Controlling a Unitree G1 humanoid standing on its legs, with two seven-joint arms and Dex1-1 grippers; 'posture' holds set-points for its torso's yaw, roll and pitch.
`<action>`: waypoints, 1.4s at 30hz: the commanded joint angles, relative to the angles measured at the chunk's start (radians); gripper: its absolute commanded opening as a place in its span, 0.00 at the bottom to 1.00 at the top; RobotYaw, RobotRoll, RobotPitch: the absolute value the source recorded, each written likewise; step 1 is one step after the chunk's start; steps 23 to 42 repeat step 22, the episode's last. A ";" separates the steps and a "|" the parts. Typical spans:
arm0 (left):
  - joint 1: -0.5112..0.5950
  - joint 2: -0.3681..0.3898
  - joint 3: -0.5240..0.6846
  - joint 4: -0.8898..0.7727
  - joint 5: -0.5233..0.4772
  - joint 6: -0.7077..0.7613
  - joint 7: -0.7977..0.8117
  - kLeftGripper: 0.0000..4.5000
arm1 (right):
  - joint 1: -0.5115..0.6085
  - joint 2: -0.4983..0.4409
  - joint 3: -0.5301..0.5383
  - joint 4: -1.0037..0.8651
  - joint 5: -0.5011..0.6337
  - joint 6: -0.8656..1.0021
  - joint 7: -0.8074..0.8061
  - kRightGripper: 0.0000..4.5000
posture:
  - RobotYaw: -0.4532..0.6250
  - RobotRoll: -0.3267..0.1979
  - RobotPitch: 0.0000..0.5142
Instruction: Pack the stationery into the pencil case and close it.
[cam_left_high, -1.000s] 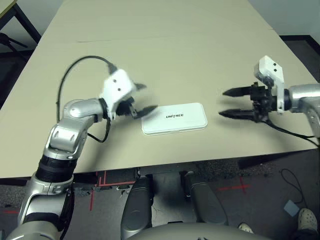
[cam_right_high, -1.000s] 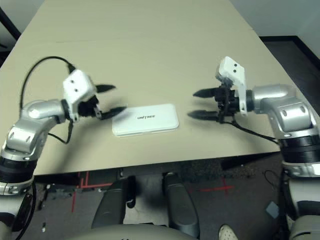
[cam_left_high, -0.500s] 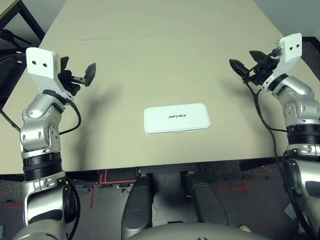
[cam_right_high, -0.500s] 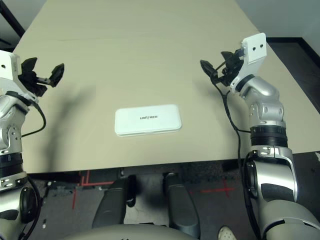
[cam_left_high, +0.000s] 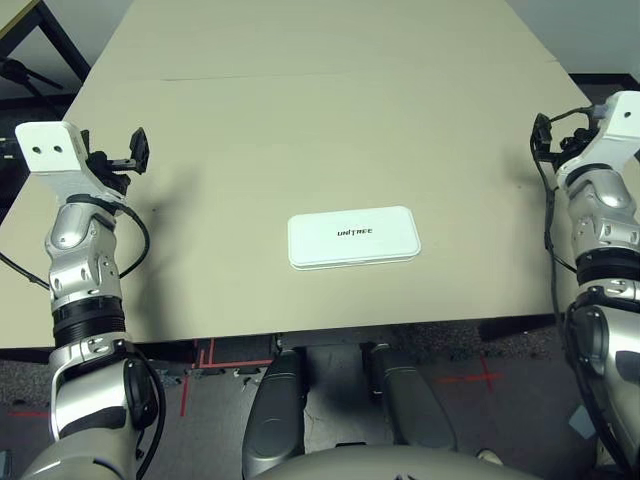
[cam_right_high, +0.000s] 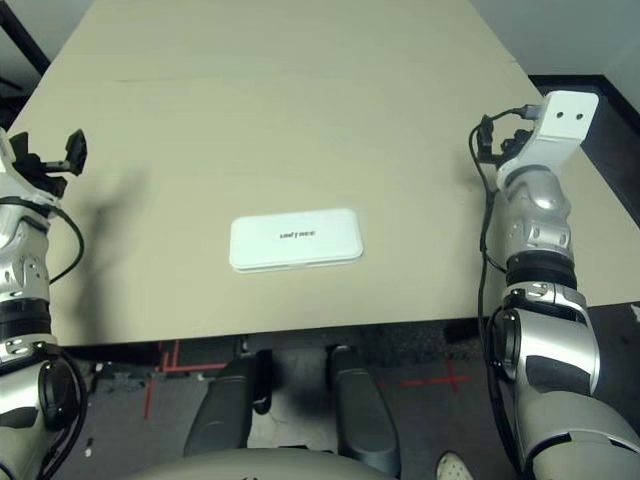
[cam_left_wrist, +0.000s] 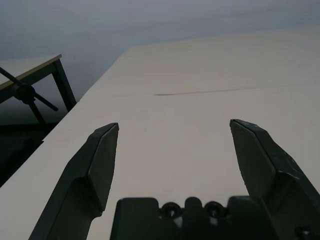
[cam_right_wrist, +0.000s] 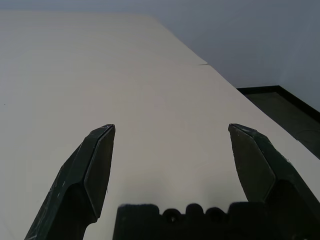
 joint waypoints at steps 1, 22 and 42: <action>-0.003 0.005 0.001 0.033 -0.009 -0.022 -0.007 0.99 | -0.017 -0.010 -0.011 0.028 -0.001 -0.023 0.002 1.00 | 0.42 0.62 0.39; -0.004 0.004 -0.021 0.033 -0.012 -0.024 -0.021 0.99 | -0.040 0.005 0.012 0.050 -0.017 -0.050 0.060 1.00 | 0.40 0.62 0.44; -0.004 0.004 -0.021 0.033 -0.012 -0.024 -0.021 0.99 | -0.040 0.005 0.012 0.050 -0.017 -0.050 0.060 1.00 | 0.40 0.62 0.44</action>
